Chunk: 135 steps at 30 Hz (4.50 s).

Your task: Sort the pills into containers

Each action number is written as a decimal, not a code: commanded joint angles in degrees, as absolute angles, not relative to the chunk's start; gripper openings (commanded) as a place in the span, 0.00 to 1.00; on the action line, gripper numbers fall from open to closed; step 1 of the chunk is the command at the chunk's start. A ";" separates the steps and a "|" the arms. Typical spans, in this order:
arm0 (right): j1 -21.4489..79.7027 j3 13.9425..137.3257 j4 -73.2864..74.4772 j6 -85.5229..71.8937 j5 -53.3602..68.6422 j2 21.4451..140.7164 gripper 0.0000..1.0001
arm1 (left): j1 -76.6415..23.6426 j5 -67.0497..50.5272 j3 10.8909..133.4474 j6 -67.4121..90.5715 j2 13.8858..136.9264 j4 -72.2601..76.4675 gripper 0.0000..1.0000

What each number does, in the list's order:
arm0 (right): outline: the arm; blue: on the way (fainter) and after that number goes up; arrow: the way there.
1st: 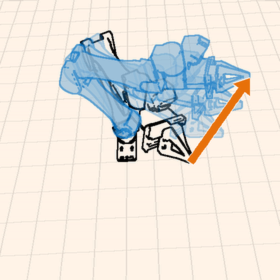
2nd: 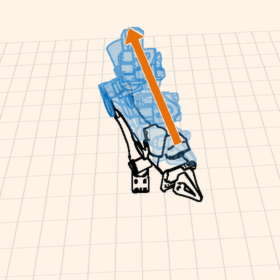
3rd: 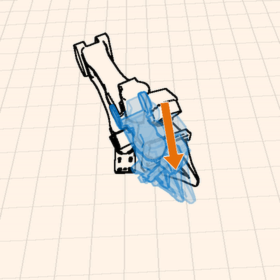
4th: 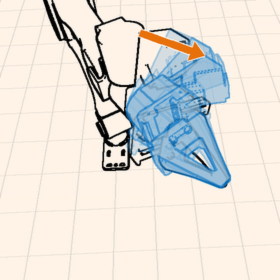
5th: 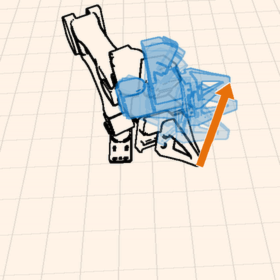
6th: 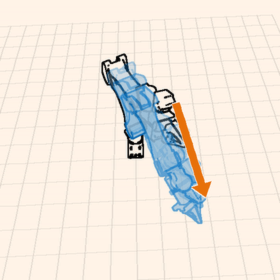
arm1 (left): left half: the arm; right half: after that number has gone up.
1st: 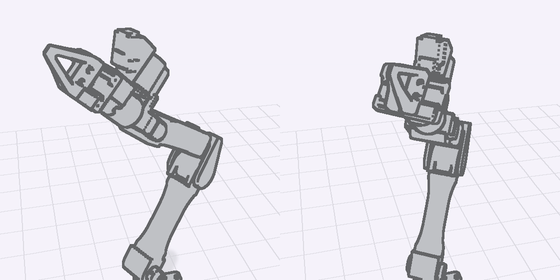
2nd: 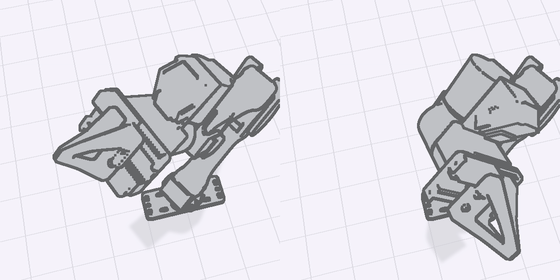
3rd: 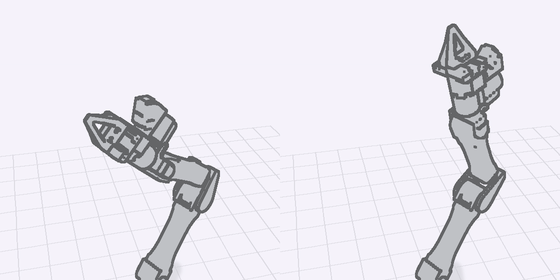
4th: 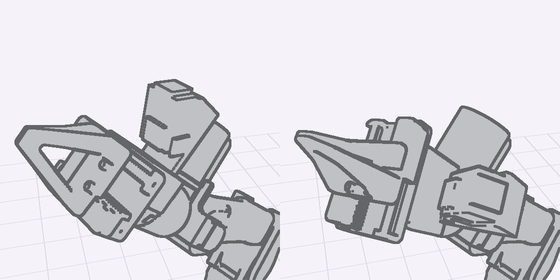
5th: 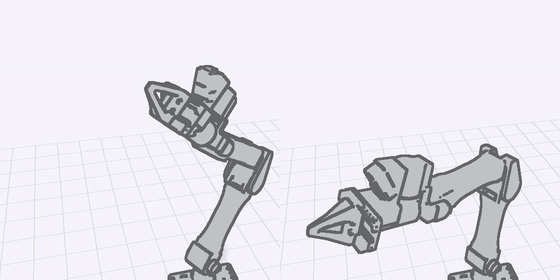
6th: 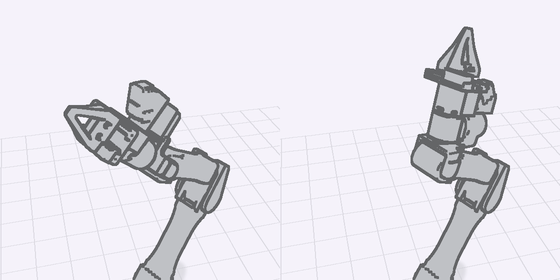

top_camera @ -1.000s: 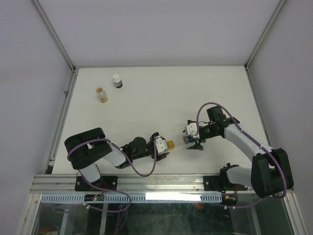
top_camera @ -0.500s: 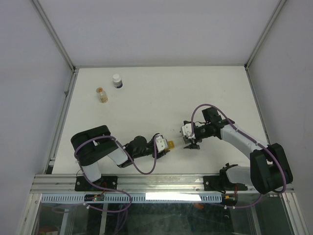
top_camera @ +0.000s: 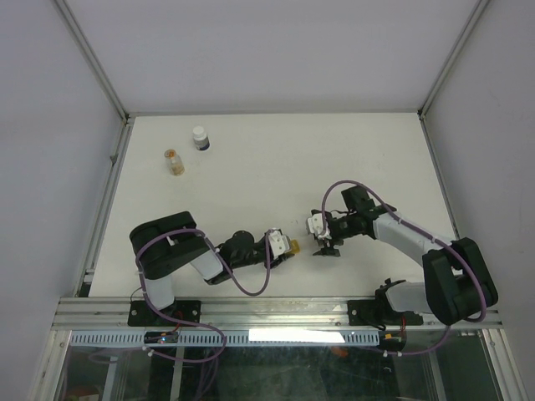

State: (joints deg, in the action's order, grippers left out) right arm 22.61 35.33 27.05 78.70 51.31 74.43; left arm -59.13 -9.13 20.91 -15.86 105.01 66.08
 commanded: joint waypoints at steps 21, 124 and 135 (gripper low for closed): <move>25.21 36.01 24.26 76.17 47.96 76.74 0.66 | -58.45 -15.85 25.66 -17.23 102.98 68.86 0.14; 13.00 54.21 34.08 41.33 51.52 68.49 0.59 | -55.03 -18.73 30.63 -11.05 90.80 44.24 0.96; 12.83 63.70 36.29 29.33 58.30 63.23 0.60 | -39.93 -14.72 43.75 6.65 72.80 18.34 0.99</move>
